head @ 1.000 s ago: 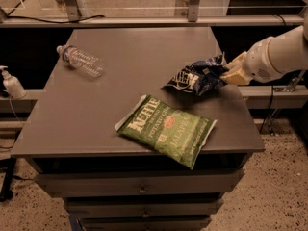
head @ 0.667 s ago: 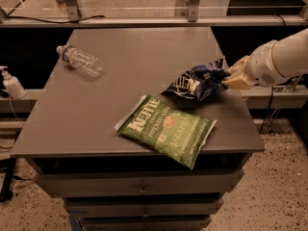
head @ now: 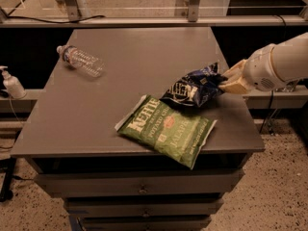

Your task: Move blue chip bag near green jalapeno chip bag

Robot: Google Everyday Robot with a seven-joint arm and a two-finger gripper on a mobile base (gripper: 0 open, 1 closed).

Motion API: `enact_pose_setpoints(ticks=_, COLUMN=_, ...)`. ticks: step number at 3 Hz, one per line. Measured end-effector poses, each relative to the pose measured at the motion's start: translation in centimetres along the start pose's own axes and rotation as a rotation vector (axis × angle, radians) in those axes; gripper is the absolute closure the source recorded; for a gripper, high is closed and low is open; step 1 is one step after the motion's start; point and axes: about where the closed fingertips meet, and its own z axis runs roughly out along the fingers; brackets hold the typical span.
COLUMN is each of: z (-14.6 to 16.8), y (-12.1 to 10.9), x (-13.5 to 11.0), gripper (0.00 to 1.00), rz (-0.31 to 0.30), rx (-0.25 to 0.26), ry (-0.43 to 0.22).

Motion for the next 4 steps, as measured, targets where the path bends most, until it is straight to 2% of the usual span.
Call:
enact_pose_setpoints(ticks=3, z=0.05, y=0.4, x=-0.4, gripper=0.14, rz=-0.018, rx=-0.013, ry=-0.01)
enact_pose_setpoints(ticks=4, z=0.05, y=0.43, x=-0.43, gripper=0.0, rz=-0.021, rx=-0.016, ry=-0.009)
